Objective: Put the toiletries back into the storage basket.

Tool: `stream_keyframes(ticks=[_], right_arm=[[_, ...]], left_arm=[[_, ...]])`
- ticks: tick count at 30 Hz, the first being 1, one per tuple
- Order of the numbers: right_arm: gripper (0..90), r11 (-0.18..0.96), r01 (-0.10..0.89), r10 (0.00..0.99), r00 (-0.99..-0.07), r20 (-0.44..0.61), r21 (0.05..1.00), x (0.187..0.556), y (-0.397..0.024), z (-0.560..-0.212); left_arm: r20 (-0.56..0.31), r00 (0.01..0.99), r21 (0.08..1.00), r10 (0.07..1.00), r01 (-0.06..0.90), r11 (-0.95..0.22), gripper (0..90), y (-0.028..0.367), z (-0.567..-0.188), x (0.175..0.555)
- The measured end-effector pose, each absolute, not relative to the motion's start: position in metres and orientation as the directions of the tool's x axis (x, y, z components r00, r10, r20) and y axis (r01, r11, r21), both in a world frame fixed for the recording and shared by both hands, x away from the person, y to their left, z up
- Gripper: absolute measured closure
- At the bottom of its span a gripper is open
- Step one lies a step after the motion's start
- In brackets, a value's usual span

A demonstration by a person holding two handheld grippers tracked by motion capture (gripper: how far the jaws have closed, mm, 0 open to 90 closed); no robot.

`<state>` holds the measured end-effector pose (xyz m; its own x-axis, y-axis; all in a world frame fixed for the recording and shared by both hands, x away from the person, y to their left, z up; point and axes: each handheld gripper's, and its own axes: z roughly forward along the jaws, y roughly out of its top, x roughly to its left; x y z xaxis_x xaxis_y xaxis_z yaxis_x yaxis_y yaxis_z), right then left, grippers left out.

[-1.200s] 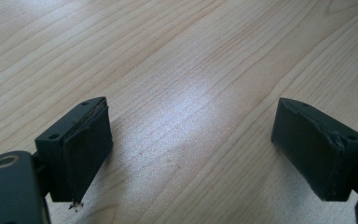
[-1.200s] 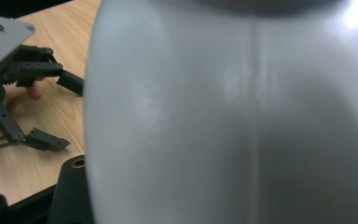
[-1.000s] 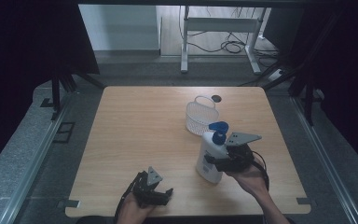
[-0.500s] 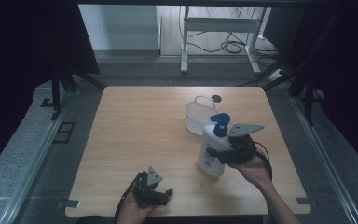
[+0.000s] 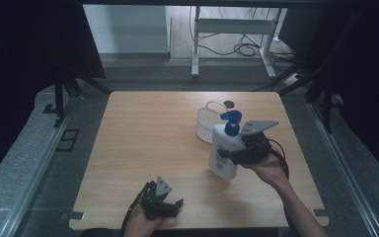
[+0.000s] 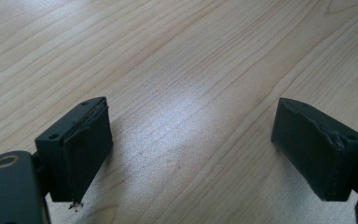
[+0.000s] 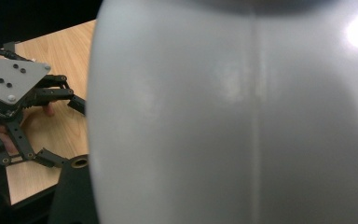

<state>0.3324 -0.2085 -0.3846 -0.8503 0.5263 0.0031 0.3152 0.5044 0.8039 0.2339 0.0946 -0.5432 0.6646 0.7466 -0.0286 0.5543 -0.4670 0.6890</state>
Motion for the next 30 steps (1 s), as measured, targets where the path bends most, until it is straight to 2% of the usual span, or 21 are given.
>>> stream_keyframes(ticks=[30], right_arm=[[36.9, 0.502, 0.280, 0.483, -0.876, 0.003, 0.818, 0.376, -0.208, -0.345]], left_arm=[[-0.028, 0.665, 0.688, 0.746, 0.554, -0.468, 11.7, 0.095, -0.543, 0.234]])
